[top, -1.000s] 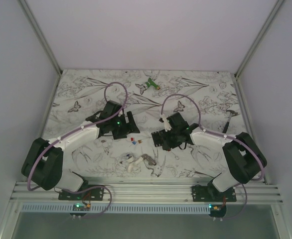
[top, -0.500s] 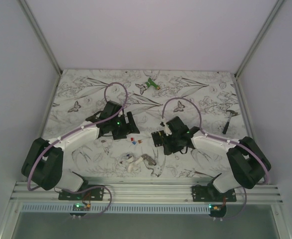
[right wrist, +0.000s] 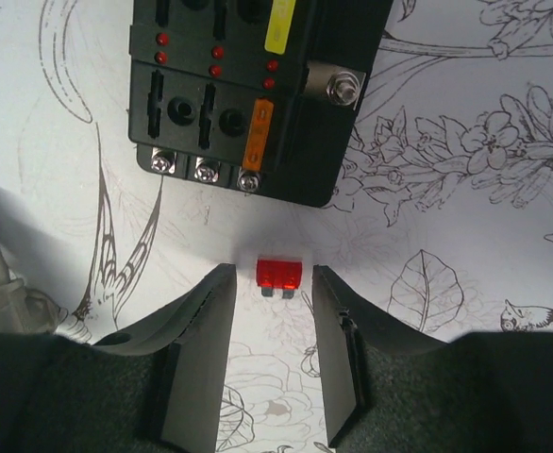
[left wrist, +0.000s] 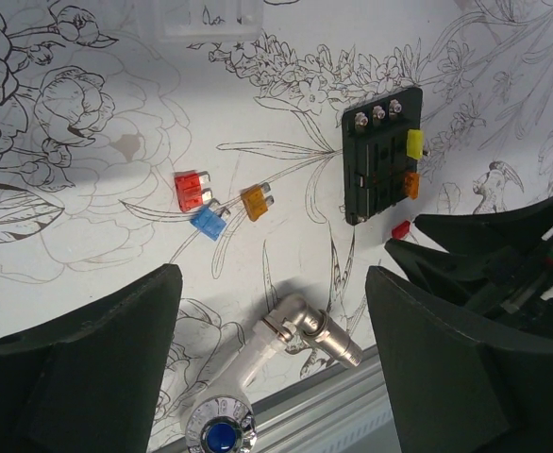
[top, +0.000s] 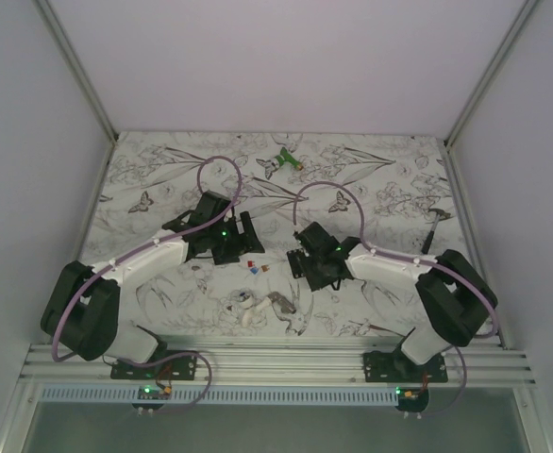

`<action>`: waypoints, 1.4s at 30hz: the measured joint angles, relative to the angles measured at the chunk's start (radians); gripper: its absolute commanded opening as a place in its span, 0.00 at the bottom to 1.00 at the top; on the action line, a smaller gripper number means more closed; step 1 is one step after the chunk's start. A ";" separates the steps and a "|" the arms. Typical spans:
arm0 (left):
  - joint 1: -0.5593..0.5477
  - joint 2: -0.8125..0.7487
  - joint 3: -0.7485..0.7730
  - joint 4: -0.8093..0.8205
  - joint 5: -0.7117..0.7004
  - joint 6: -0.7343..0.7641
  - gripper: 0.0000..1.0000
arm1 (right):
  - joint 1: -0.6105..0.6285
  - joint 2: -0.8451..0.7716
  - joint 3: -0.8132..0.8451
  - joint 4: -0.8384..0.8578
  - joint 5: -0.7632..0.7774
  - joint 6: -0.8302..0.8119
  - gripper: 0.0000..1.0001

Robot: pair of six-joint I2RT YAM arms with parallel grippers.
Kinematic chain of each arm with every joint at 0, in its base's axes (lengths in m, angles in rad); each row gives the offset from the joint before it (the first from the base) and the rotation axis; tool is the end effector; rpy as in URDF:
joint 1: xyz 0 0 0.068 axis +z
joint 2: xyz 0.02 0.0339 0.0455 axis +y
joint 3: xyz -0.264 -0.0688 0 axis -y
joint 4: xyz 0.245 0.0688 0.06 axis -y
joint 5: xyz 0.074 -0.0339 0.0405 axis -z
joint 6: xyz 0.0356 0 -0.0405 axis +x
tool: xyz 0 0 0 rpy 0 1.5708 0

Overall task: Snap on the fuse box
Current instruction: Pick up the fuse from the center of the board.

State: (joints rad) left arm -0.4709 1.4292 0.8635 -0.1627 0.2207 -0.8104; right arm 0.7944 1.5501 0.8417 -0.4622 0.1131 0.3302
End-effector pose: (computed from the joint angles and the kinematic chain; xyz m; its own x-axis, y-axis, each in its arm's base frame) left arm 0.2664 -0.1444 0.2218 -0.8351 -0.3682 -0.4087 -0.0244 0.7670 -0.6411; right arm 0.2006 0.1985 0.1629 -0.8303 -0.3857 -0.4022 -0.4322 0.9013 0.0280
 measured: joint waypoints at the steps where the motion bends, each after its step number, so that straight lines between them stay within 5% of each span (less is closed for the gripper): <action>1: 0.000 0.000 0.000 0.000 0.000 0.000 0.84 | 0.006 0.015 0.008 -0.002 0.011 0.005 0.42; 24: 0.002 0.000 -0.001 -0.003 -0.006 0.000 1.00 | 0.033 0.062 0.051 -0.050 0.061 0.071 0.22; 36: -0.039 -0.086 -0.058 0.082 -0.003 0.012 0.95 | 0.033 -0.119 0.124 -0.024 0.057 0.174 0.22; 42: -0.153 -0.172 -0.096 0.184 -0.047 0.059 0.84 | 0.033 -0.197 0.129 0.087 0.078 0.298 0.18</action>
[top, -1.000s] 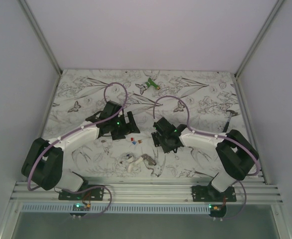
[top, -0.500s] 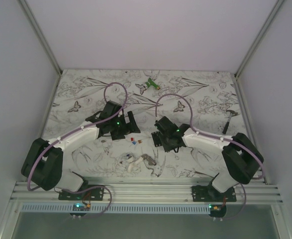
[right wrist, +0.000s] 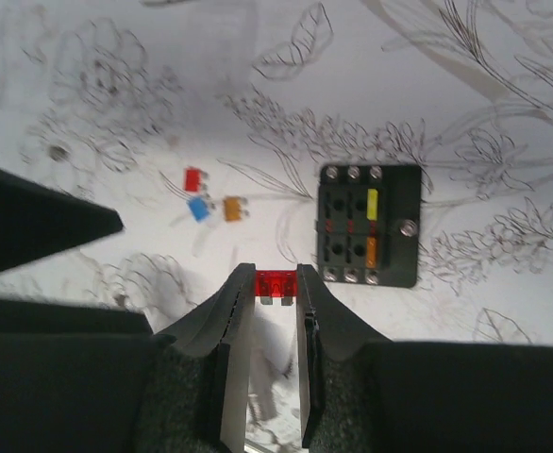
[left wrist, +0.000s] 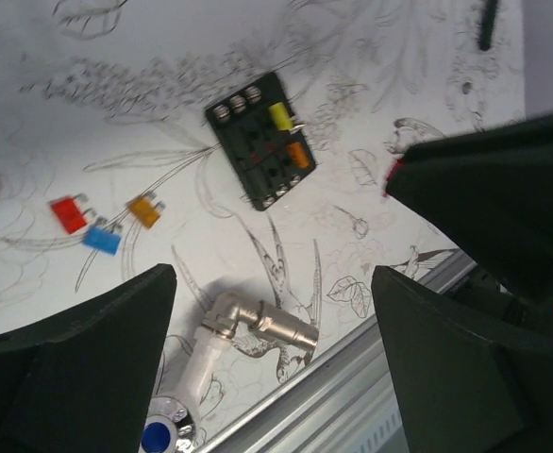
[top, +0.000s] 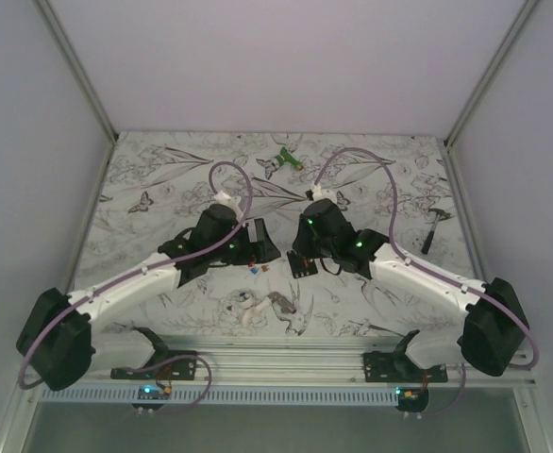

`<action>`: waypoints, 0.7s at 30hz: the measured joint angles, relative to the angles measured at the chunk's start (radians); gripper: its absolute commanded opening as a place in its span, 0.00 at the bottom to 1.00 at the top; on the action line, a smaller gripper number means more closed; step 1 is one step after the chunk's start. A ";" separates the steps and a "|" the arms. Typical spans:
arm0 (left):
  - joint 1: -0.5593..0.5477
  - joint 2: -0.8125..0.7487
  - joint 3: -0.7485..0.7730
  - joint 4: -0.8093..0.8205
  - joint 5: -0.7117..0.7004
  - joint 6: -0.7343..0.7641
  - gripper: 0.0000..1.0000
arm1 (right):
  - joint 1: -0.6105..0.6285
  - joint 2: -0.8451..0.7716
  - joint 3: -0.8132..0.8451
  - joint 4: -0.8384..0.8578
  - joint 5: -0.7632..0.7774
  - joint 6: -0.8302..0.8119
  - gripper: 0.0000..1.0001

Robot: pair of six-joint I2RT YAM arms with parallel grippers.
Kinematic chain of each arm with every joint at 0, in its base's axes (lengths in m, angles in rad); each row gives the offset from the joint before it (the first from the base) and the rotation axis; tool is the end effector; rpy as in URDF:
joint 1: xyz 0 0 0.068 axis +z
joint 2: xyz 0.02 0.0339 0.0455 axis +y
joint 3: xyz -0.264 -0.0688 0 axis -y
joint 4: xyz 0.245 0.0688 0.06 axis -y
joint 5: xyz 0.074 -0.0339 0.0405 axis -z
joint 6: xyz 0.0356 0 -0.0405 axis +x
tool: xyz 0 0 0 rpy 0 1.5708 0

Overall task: Snap on the fuse box
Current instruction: Pick up the fuse from the center of the board.

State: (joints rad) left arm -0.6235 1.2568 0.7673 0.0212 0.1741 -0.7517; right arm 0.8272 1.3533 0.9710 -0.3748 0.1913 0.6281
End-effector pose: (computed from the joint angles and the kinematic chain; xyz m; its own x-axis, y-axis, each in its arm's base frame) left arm 0.2239 -0.1686 0.2531 -0.7461 -0.2918 -0.5985 0.2615 0.6981 -0.6665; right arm 0.2026 0.2103 0.2607 -0.7458 0.0412 -0.6648 -0.2358 0.9171 0.3214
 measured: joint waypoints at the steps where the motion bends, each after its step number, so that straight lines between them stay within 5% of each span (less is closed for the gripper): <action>1: -0.015 -0.017 -0.005 0.011 -0.012 0.008 0.80 | 0.000 -0.005 0.000 0.015 0.001 0.015 0.18; 12: -0.134 -0.110 -0.069 0.206 -0.126 0.145 0.42 | 0.000 -0.055 -0.023 0.171 -0.002 0.147 0.18; 21: -0.153 -0.052 -0.067 0.275 -0.155 0.174 0.35 | 0.000 -0.060 -0.065 0.237 -0.034 0.194 0.18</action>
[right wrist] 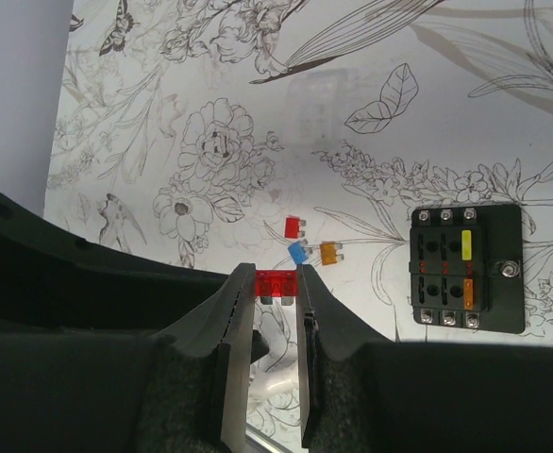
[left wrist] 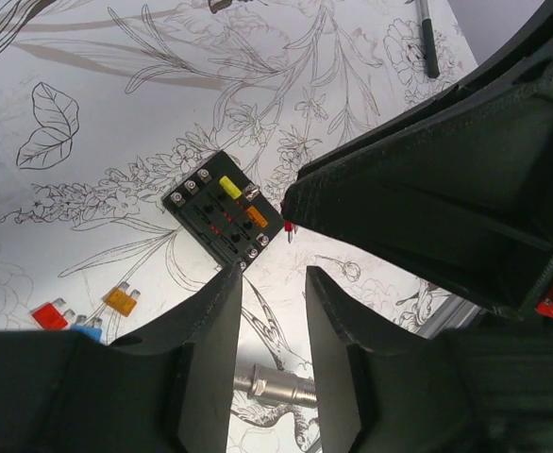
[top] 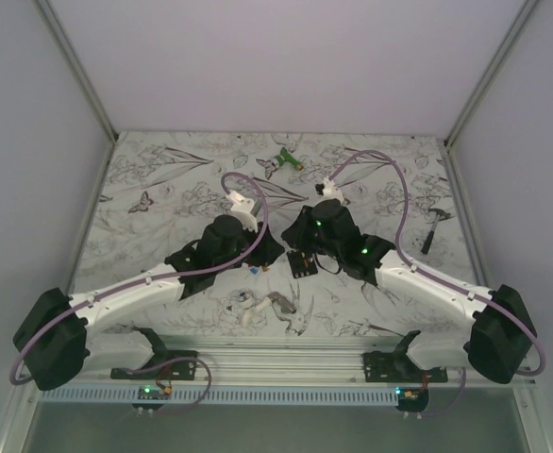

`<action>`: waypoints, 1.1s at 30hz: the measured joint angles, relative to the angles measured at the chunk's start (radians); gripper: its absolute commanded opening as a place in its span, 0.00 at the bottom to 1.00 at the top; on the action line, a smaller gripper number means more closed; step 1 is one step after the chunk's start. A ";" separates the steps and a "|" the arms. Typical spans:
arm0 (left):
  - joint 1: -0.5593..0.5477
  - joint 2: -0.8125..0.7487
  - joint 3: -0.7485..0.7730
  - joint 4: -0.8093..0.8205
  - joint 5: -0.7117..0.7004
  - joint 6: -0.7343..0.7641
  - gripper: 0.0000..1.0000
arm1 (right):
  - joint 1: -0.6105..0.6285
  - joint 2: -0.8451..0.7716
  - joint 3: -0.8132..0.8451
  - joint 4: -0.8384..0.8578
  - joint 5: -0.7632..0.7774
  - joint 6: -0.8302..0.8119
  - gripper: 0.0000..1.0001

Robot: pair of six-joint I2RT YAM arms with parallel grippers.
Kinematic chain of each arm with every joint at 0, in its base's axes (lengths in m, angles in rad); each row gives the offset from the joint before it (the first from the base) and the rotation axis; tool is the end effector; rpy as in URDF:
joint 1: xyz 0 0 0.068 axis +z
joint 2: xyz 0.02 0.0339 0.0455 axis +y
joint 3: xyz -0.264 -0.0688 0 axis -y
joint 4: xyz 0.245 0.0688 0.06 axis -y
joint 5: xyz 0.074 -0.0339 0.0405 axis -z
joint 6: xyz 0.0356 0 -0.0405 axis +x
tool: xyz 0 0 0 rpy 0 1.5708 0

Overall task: Snap on the fuse box
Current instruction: Pick up the fuse from the center of the board.

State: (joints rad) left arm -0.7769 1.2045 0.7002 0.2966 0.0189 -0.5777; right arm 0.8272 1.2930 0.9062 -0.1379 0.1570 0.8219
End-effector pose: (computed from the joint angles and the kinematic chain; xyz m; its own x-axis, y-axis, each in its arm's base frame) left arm 0.1965 -0.1941 0.2715 -0.5132 -0.2612 -0.8176 0.5179 0.6654 -0.5376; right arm 0.2015 0.2109 0.2758 -0.6963 0.3116 -0.6466 -0.1842 0.7931 0.5806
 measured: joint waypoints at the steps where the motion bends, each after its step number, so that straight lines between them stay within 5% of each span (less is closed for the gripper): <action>1: -0.001 0.005 0.000 0.003 -0.003 0.000 0.34 | 0.000 0.000 -0.002 0.001 -0.005 0.003 0.18; 11: -0.002 0.033 0.017 0.033 -0.014 -0.006 0.22 | 0.003 0.000 -0.015 0.046 -0.034 0.028 0.18; 18: -0.002 0.043 0.018 0.045 -0.015 -0.019 0.00 | 0.009 0.000 -0.029 0.088 -0.036 0.045 0.18; 33: 0.010 0.023 0.007 0.048 0.001 0.008 0.00 | -0.009 -0.089 -0.079 0.132 -0.069 -0.025 0.37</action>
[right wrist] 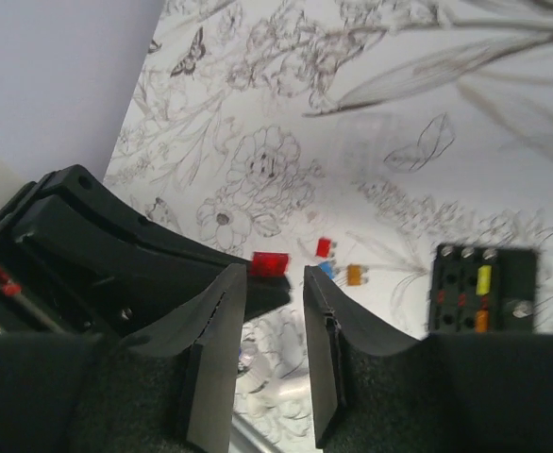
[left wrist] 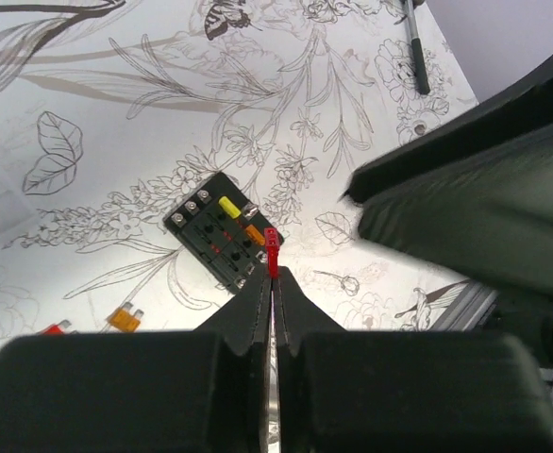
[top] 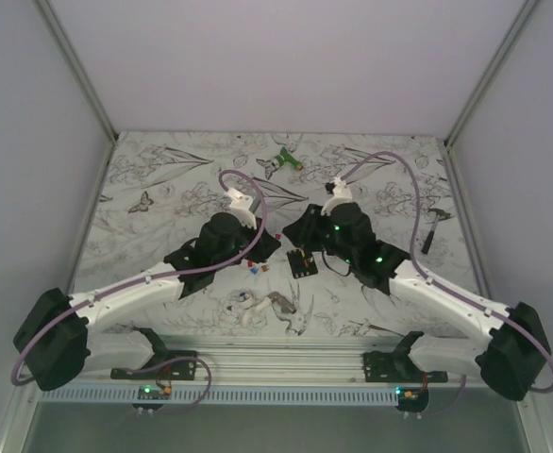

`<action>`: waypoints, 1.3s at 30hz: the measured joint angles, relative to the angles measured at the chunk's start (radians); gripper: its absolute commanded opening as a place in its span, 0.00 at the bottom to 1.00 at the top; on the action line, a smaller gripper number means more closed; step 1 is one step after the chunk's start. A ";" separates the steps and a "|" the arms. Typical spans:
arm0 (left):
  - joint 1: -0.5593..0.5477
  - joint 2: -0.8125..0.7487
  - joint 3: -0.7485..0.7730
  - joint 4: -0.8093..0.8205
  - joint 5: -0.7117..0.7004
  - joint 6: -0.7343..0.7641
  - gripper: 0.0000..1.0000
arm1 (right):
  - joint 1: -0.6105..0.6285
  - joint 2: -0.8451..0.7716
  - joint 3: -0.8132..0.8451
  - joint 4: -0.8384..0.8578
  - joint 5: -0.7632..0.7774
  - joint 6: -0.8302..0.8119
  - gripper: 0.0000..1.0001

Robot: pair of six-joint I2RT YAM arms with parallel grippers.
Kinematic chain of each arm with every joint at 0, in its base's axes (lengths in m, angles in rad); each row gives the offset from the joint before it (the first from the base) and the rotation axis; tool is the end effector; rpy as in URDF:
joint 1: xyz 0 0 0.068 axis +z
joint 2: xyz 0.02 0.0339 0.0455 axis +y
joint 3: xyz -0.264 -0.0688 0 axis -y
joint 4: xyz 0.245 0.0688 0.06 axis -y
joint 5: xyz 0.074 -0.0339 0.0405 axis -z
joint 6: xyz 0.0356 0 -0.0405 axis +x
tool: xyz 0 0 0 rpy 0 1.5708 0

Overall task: Snap on the fuse box
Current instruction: Pick up the fuse from the center of the board.

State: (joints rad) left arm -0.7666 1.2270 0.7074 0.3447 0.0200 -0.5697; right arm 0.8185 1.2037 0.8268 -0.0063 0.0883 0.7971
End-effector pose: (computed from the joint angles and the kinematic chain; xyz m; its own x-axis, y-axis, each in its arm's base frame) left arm 0.2022 -0.1957 0.2734 -0.4873 -0.2794 -0.8273 0.5284 0.6600 -0.5341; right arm 0.1913 0.1998 0.2846 -0.6588 0.3389 -0.6717 -0.2864 0.7126 0.6404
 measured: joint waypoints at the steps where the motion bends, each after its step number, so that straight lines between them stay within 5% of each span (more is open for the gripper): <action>1: 0.009 -0.010 -0.006 -0.001 0.011 0.011 0.00 | -0.018 -0.024 -0.005 0.000 -0.018 -0.035 0.38; 10: 0.103 -0.103 -0.013 -0.014 0.282 0.111 0.00 | -0.218 -0.161 -0.029 0.019 -0.360 -0.400 0.38; 21: 0.113 -0.109 0.101 -0.089 0.663 0.153 0.00 | -0.234 -0.169 0.018 -0.058 -0.808 -0.738 0.38; 34: 0.112 -0.094 0.124 -0.108 0.784 0.152 0.00 | -0.234 -0.159 0.049 -0.110 -1.042 -0.865 0.32; 39: 0.111 -0.088 0.131 -0.108 0.798 0.152 0.00 | -0.234 -0.138 0.063 -0.109 -1.082 -0.864 0.22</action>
State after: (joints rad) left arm -0.6556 1.1389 0.8387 0.2363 0.8177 -0.4175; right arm 0.5846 1.0660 0.8894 -0.1158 -0.9936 -0.0669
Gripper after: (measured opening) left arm 0.011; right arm 0.290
